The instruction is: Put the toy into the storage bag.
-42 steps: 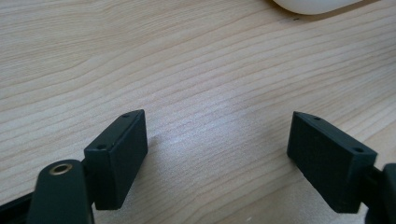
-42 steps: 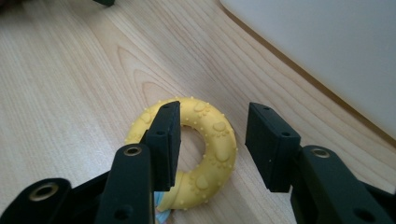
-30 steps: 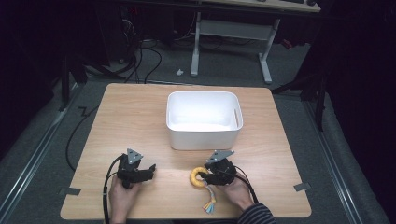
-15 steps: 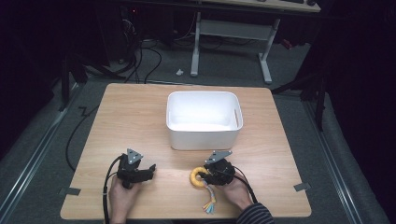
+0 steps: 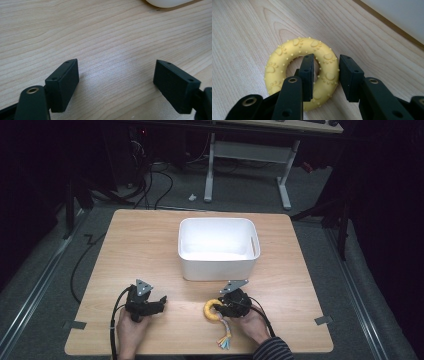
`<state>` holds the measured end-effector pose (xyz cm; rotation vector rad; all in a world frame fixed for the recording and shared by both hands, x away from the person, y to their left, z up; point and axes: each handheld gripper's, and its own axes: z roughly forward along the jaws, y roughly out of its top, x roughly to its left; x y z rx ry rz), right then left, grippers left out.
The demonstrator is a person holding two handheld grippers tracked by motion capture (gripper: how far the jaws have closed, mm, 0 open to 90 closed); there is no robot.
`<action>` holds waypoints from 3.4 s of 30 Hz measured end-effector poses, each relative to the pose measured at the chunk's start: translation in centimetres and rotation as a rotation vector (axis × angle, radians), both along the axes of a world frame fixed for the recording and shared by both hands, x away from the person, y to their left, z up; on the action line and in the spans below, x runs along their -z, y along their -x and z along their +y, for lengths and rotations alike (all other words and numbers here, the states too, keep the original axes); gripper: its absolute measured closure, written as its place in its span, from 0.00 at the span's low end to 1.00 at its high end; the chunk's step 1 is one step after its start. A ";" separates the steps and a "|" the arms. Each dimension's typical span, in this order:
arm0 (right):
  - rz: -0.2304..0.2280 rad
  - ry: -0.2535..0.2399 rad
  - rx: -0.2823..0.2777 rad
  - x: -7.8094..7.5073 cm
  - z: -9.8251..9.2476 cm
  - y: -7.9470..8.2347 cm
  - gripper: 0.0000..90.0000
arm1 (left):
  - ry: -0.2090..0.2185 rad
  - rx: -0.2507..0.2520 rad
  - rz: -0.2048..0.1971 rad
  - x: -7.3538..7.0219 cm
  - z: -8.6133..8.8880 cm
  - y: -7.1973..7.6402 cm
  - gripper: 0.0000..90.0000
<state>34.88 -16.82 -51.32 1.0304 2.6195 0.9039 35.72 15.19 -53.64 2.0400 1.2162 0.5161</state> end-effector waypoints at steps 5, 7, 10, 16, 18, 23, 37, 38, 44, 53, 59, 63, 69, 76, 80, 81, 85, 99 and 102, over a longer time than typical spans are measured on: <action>-0.004 0.000 0.006 0.0 0.0 0.1 0.74 | -0.001 0.000 0.000 0.0 0.0 0.0 0.23; -0.006 0.000 0.010 0.0 0.0 0.1 0.75 | 0.000 0.000 0.000 0.0 0.0 0.0 0.23; 0.011 -0.018 0.021 0.0 -0.1 0.0 0.75 | 0.000 0.000 0.000 0.0 0.0 0.0 0.23; 0.018 -0.043 0.032 -0.1 -0.2 -0.1 0.76 | 0.000 0.006 -0.003 0.0 -0.1 0.0 0.23; 0.013 -0.053 0.032 -0.1 -0.3 0.0 0.77 | -0.001 0.006 -0.003 0.0 -0.1 0.0 0.23; 0.011 -0.064 0.036 -0.4 -0.5 0.1 0.77 | 0.000 0.006 -0.003 0.0 -0.1 0.0 0.23; -0.031 -0.136 0.054 -2.4 -2.2 0.9 0.78 | 0.001 0.010 -0.003 0.0 -0.1 0.0 0.23; -0.031 -0.144 0.060 -2.6 -2.3 1.0 0.78 | 0.000 0.010 -0.003 0.0 -0.1 0.0 0.22; -0.056 -0.139 0.080 -3.6 -3.4 1.7 0.78 | 0.001 0.009 -0.003 0.0 -0.1 0.0 0.23; -0.109 -0.125 0.103 -5.3 -4.7 2.5 0.79 | 0.000 0.010 -0.003 0.0 -0.1 0.0 0.23; -0.136 -0.116 0.118 -6.1 -5.5 2.5 0.79 | 0.001 0.009 -0.003 0.0 -0.1 0.0 0.23; -0.154 -0.116 0.132 -6.8 -6.3 2.6 0.79 | 0.002 0.009 -0.004 0.0 -0.1 0.0 0.23; -0.181 -0.133 0.143 -8.2 -7.4 3.0 0.79 | 0.000 0.009 -0.003 0.0 -0.1 0.0 0.22; -0.212 -0.161 0.158 -10.0 -8.8 3.0 0.79 | 0.000 0.009 -0.003 0.0 -0.1 0.0 0.22; -0.219 -0.159 0.155 -11.1 -9.2 2.9 0.79 | 0.000 0.009 -0.003 0.0 -0.1 0.0 0.23; -0.224 -0.158 0.153 -11.4 -9.3 2.8 0.79 | 0.000 0.009 -0.003 0.0 -0.1 0.0 0.23; -0.235 -0.174 0.153 -12.5 -9.8 2.6 0.79 | 0.000 0.009 -0.003 0.0 -0.1 0.0 0.22; -0.242 -0.202 0.124 -15.4 -9.8 1.2 0.79 | 0.001 0.008 -0.004 0.0 -0.1 0.0 0.22; -0.238 -0.199 0.126 -15.7 -9.7 0.9 0.79 | 0.000 0.009 -0.003 0.0 -0.1 0.0 0.23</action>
